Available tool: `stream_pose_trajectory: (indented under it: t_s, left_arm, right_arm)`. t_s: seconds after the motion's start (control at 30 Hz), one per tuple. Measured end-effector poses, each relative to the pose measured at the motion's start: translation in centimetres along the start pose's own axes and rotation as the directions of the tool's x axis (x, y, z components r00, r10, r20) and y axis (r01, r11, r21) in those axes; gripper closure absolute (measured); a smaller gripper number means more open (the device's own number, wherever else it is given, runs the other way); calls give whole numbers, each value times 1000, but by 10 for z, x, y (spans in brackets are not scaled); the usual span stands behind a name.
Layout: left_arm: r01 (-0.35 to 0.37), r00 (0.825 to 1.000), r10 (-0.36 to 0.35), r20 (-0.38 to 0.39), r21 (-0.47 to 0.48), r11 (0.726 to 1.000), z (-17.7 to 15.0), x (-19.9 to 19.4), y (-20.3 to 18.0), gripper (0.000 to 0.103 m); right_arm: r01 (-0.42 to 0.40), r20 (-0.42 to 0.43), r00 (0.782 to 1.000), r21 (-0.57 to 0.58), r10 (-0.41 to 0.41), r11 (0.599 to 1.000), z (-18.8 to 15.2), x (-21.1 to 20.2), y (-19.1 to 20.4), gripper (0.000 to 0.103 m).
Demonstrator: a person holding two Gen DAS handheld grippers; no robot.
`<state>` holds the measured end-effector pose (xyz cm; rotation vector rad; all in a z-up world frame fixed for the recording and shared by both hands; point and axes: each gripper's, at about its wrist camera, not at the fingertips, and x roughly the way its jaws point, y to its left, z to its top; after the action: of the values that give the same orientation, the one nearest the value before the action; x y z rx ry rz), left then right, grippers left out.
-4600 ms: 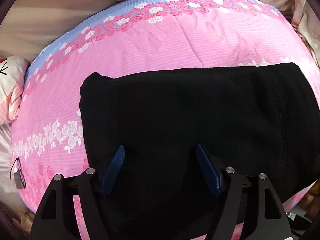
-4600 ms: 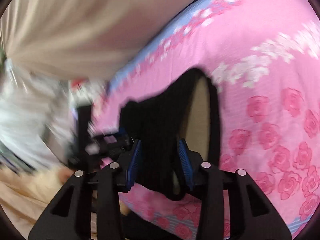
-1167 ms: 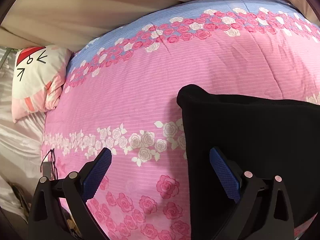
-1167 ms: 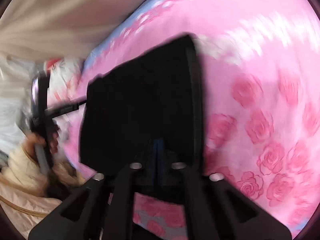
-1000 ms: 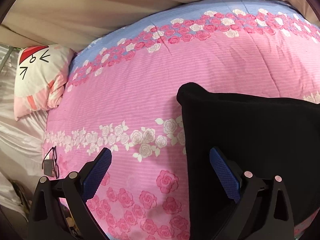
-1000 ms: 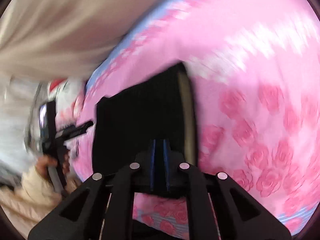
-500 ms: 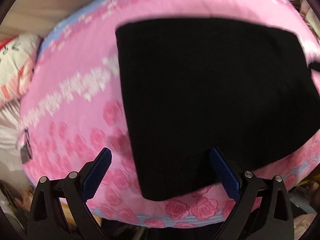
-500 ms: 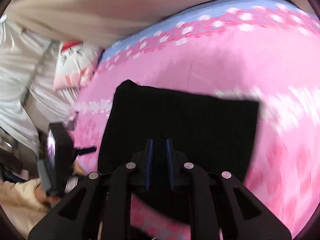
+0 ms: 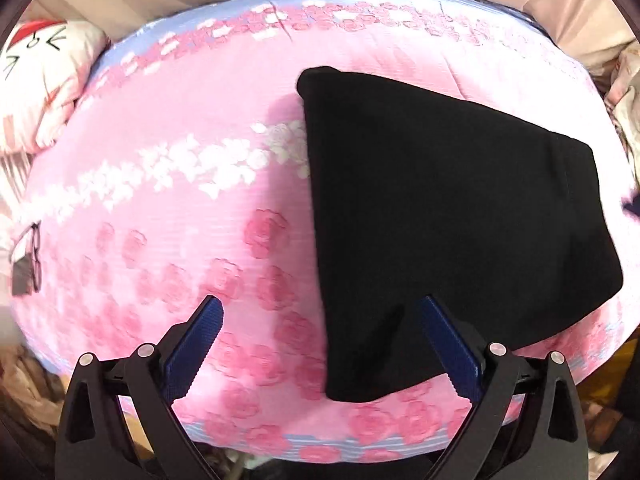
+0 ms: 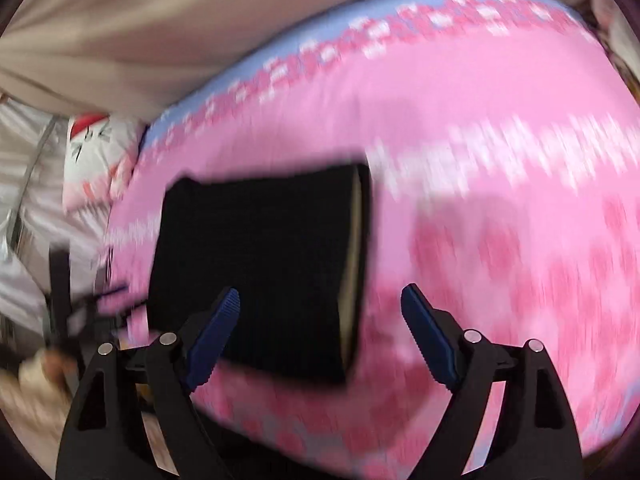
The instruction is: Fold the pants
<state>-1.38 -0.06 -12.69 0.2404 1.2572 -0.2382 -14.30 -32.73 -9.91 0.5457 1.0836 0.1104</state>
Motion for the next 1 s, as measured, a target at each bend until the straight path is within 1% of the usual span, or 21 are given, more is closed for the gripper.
stream_pose_trajectory:
  t_s: [0.07, 0.13, 0.17, 0.2, 0.27, 0.3, 0.33, 0.37, 0.43, 0.47, 0.5, 0.53, 0.57, 0.67, 0.77, 0.8, 0.83, 0.87, 0.9, 0.93, 1.0]
  left_arm:
    - [30, 999, -30, -33, 10, 999, 0, 9, -2, 5]
    - [49, 996, -47, -79, 18, 999, 1, 23, -6, 5]
    - [57, 993, -55, -100, 22, 998, 2, 30, -9, 5]
    - [64, 991, -61, -120, 24, 998, 2, 35, -12, 5]
    - [80, 986, -75, -146, 25, 997, 3, 43, -16, 5]
    - [81, 986, -77, -148, 26, 996, 4, 44, -17, 5]
    - [82, 986, -76, -148, 35, 996, 5, 44, -18, 5]
    - [83, 986, -76, -149, 39, 996, 6, 45, -17, 5]
    - [97, 984, -90, -154, 43, 994, 8, 45, -18, 5]
    - [109, 983, -101, -152, 45, 993, 8, 45, -19, 5]
    - [116, 983, -108, -150, 43, 992, 6, 43, -17, 5]
    - [109, 983, -102, -151, 40, 993, 6, 45, -18, 5]
    - [102, 983, -95, -155, 42, 994, 6, 45, -20, 5]
    - [99, 988, -90, -127, 64, 993, 11, 31, -27, 6]
    - [92, 994, -85, -65, 110, 990, 21, 14, -31, 6]
    - [96, 995, -89, -54, 130, 987, 22, 11, -38, 6]
    - [94, 995, -88, -44, 159, 983, 25, 9, -47, 6]
    - [88, 996, -83, -36, 187, 978, 26, 9, -56, 5]
    - [77, 997, -71, -35, 216, 973, 29, 10, -68, 5]
    - [82, 997, -75, -36, 231, 969, 30, 8, -78, 6]
    - [99, 995, -97, -21, 276, 956, 32, 3, -97, 5]
  right_arm:
    - [-19, -17, 1000, 59, 20, 998, -25, 4, -7, 27]
    - [-59, -24, 998, 114, 62, 992, -34, 14, -13, 50]
    - [-82, -22, 996, 126, 86, 989, -37, 18, -12, 52]
    - [-71, -24, 997, 143, 75, 987, -36, 27, -8, 52]
    - [-25, -44, 999, 133, 32, 991, -33, 40, -2, 64]
    - [-31, -42, 998, 143, 37, 989, -32, 39, -2, 69]
    - [-91, -28, 995, 188, 98, 978, -29, 33, -4, 71]
    - [-182, 32, 983, 228, 179, 957, -25, 18, -3, 71]
    - [-287, 125, 956, 223, 265, 931, -19, -3, 1, 69]
    - [-282, 124, 957, 204, 261, 937, -16, 1, -1, 66]
    - [-224, 73, 974, 199, 213, 954, -17, 11, -5, 65]
    - [-129, -3, 991, 212, 133, 969, -20, 24, -12, 65]
    - [-115, -27, 992, 238, 125, 964, -25, 29, -20, 65]
    - [-164, 41, 986, 285, 159, 944, -42, 16, -29, 64]
    - [-174, 17, 984, 297, 176, 939, -45, 29, -31, 63]
    - [-160, 9, 986, 286, 164, 945, -42, 31, -27, 70]
    - [-194, 16, 980, 305, 199, 932, -37, 28, -25, 78]
    - [-293, 76, 956, 341, 285, 893, -31, 16, -21, 80]
    - [-341, 125, 940, 328, 317, 881, -27, 6, -19, 80]
    - [-298, 120, 954, 303, 274, 905, -26, 2, -19, 80]
    - [-159, 28, 987, 279, 157, 947, -32, 10, -27, 80]
